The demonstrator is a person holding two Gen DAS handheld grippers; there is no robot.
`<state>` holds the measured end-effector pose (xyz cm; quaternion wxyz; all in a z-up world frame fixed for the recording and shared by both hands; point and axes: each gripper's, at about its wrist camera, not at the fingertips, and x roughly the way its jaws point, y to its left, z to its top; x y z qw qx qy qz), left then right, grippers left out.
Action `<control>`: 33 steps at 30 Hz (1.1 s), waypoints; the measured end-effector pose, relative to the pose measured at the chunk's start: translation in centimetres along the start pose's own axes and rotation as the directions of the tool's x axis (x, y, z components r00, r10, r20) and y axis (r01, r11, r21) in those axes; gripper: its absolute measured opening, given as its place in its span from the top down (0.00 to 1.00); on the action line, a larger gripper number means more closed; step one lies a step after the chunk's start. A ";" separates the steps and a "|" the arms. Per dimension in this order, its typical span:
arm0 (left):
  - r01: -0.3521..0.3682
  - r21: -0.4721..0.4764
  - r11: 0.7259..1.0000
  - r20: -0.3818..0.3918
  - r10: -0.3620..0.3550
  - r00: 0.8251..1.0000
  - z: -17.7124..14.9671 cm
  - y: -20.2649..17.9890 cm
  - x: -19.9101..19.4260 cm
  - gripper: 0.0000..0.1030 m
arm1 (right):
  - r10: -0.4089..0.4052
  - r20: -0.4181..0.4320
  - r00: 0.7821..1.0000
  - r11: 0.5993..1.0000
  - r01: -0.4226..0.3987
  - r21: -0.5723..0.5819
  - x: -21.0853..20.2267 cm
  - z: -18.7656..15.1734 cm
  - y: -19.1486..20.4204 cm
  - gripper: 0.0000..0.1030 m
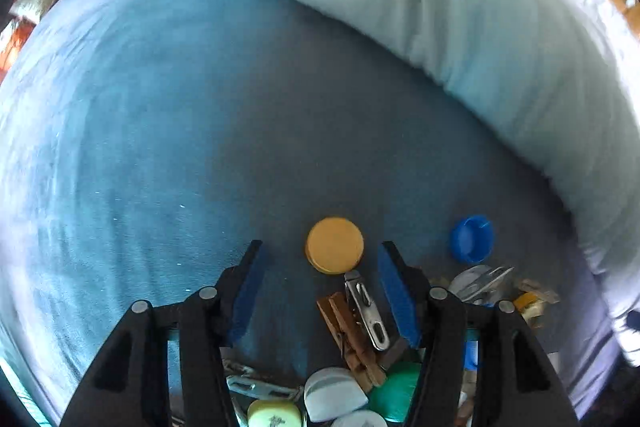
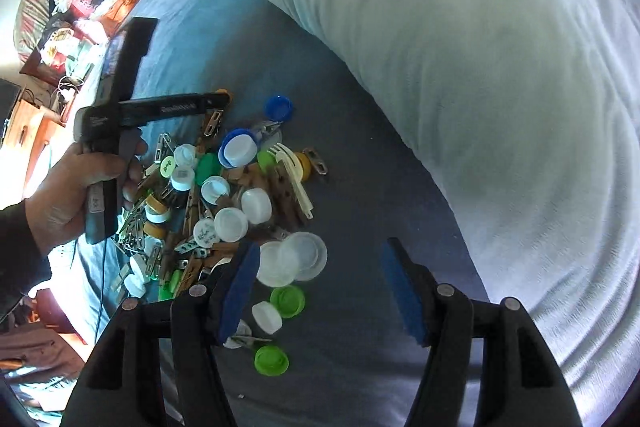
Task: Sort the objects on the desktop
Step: 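Grasp a yellow cap with the left gripper while the right grasps a blue cap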
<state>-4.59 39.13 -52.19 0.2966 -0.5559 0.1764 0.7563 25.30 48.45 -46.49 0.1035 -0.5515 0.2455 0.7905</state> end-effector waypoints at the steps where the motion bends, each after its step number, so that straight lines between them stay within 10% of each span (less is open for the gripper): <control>1: -0.009 0.006 1.000 0.010 0.009 1.000 0.0 -0.2 0.1 0.51 | 0.003 0.005 1.000 1.000 -0.003 -0.004 0.2 0.2 -0.1 0.43; 3: -0.016 0.006 1.000 0.022 0.016 1.000 0.2 -0.2 -0.1 0.71 | 0.008 0.022 1.000 1.000 -0.008 -0.010 0.5 0.8 -0.1 0.50; 22: 0.025 -0.154 0.988 0.132 -0.005 0.991 -1.3 3.6 -7.6 0.71 | -0.060 0.028 0.998 0.992 0.062 -0.106 13.0 10.1 6.1 0.58; 33: 0.063 -0.158 0.985 0.147 -0.039 0.988 -1.9 3.6 -10.2 0.71 | -0.040 0.048 0.998 0.997 0.043 -0.062 11.5 10.5 5.5 0.72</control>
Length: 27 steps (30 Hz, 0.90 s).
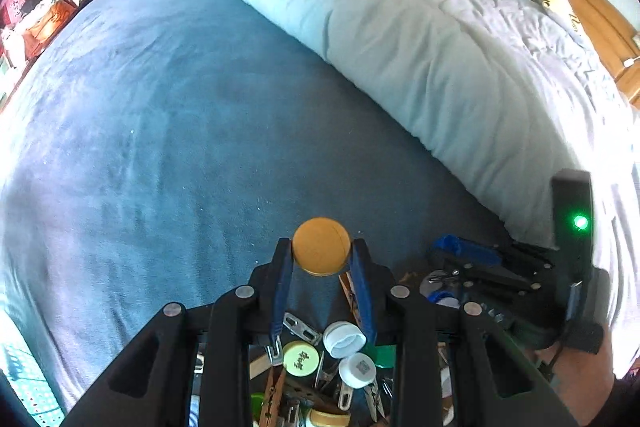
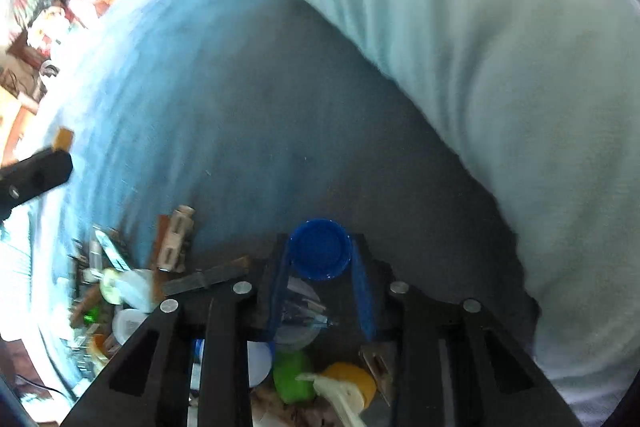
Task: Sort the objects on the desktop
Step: 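Grasp a yellow cap with the left gripper while the right grasps a blue cap, then carry yellow and blue caps over the basket and open both grippers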
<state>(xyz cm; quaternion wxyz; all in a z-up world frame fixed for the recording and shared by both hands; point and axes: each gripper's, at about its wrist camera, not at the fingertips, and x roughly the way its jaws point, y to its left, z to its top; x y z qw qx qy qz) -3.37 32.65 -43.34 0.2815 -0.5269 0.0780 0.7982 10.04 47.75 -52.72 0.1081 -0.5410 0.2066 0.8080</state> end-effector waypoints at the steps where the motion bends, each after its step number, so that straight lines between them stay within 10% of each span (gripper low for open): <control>1: 0.003 0.001 1.000 0.003 -0.003 1.000 0.1 0.0 -0.7 0.71 | 0.012 0.012 1.000 1.000 -0.012 0.000 -1.2 0.1 0.2 0.72; 12: -0.044 0.019 0.999 0.089 0.043 0.995 0.7 1.6 -13.3 0.71 | 0.081 0.131 0.988 0.986 -0.060 -0.156 -16.0 1.9 9.6 0.72; 27: -0.142 -0.198 0.970 0.176 0.177 0.968 -4.1 12.6 -28.7 0.71 | 0.205 0.163 0.965 0.893 -0.116 -0.434 -27.0 2.5 28.8 0.72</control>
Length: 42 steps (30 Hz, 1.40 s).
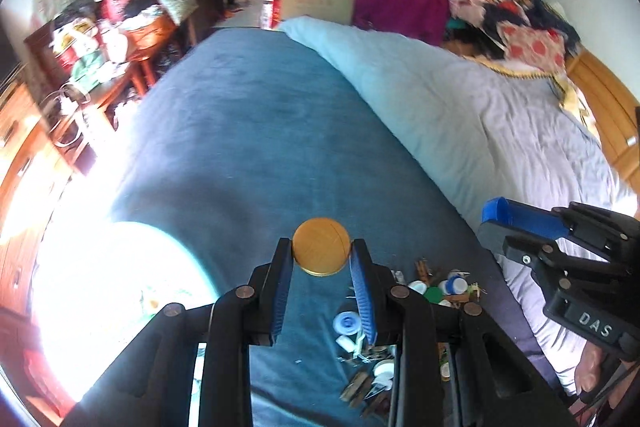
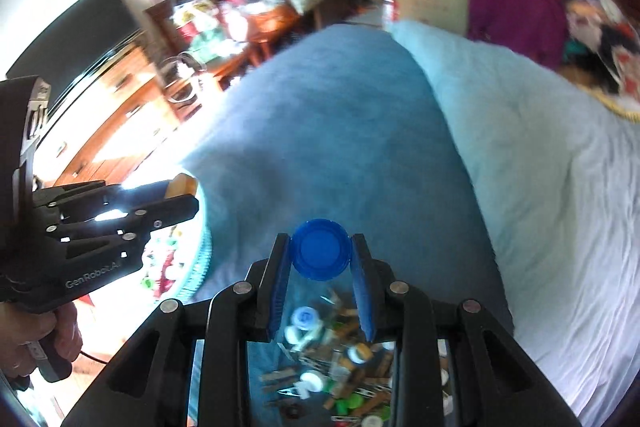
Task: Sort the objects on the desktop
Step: 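Carry yellow and blue caps over the basket and open both grippers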
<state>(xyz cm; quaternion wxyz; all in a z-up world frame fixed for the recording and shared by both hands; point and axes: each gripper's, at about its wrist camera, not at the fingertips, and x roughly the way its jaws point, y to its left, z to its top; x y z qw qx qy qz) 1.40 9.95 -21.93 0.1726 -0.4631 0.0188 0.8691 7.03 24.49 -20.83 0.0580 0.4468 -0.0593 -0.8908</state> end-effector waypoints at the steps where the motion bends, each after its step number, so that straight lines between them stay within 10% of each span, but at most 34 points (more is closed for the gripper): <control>1: -0.004 -0.015 1.000 0.006 0.004 1.000 -0.2 0.9 -0.6 0.71 | 0.007 -0.001 1.000 1.000 -0.007 -0.016 -0.1 0.3 1.2 0.72; 17: -0.079 -0.152 0.985 0.057 0.089 0.994 -2.7 12.5 -7.2 0.71 | 0.073 -0.017 0.997 0.981 -0.075 -0.180 1.0 2.5 14.3 0.72; 42: -0.207 -0.210 0.955 -0.016 0.209 0.978 -6.4 23.7 -8.8 0.71 | 0.135 -0.091 0.987 0.946 -0.156 -0.285 5.5 4.1 24.0 0.72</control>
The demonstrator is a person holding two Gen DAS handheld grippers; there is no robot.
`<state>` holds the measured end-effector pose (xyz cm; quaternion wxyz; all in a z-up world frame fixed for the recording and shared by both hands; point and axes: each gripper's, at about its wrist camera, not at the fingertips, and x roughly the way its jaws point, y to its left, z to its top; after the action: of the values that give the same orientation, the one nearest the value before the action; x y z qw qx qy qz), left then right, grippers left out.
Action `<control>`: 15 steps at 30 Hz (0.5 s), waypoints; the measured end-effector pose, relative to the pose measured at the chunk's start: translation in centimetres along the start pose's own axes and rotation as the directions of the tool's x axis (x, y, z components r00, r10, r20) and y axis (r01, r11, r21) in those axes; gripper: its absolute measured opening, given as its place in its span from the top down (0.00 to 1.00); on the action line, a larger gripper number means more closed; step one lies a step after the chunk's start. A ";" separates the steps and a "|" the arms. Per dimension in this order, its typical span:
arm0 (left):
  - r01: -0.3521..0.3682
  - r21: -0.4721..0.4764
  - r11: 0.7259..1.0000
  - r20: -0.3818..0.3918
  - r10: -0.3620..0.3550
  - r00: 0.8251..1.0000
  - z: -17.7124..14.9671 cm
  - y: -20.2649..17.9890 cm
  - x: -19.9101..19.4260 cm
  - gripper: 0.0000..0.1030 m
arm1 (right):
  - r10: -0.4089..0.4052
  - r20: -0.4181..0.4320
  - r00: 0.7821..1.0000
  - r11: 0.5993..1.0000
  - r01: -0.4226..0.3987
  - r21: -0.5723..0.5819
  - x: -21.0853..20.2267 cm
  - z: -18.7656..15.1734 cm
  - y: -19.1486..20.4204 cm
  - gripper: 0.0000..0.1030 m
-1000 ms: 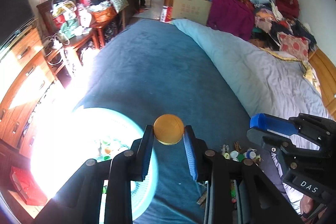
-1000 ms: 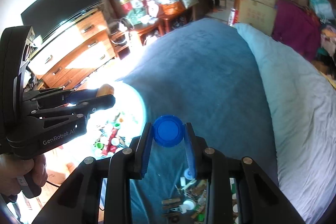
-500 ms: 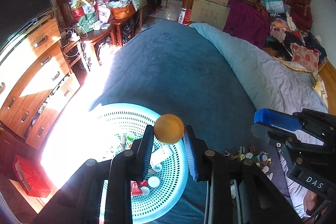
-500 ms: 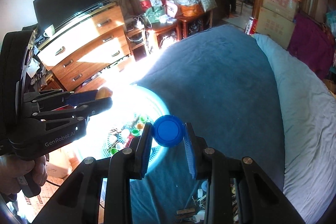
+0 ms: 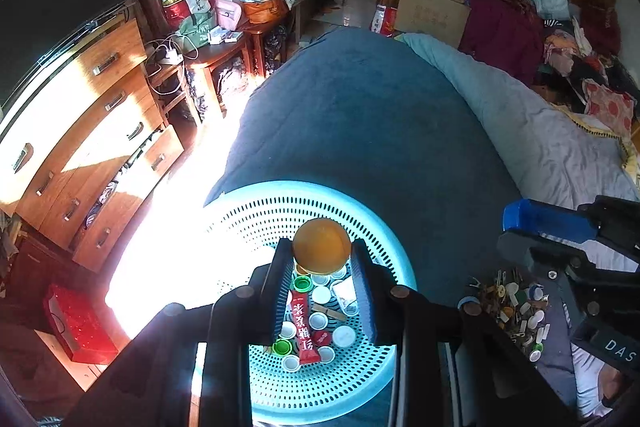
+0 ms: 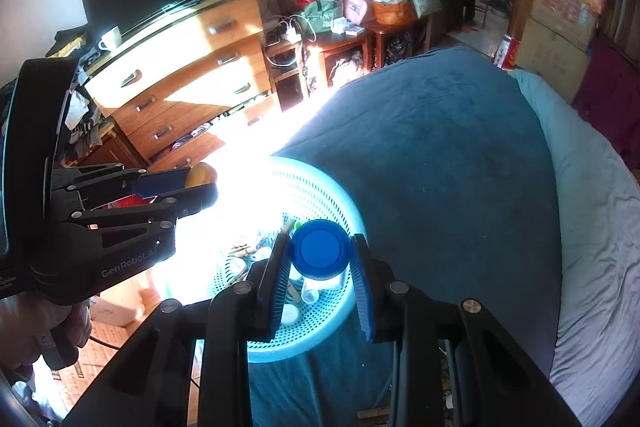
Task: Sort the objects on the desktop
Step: 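Carry yellow and blue caps over the basket and open both grippers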
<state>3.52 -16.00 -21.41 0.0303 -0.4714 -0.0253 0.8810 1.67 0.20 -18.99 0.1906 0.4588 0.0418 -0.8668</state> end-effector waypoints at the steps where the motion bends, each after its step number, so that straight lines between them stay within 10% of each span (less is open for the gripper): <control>1: -0.009 0.004 1.000 -0.002 0.010 1.000 -0.1 0.3 0.2 0.71 | 0.003 -0.003 1.000 1.000 -0.003 -0.006 0.2 0.1 0.3 0.72; 15: -0.046 -0.002 0.999 -0.037 0.046 0.998 -1.3 4.1 1.8 0.71 | 0.035 -0.027 0.999 0.998 -0.036 -0.046 2.8 0.9 4.2 0.72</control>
<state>3.43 -19.89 -23.92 0.0096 -0.4883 -0.0152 0.8725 1.09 -4.69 -20.30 0.2160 0.4661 0.0561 -0.8561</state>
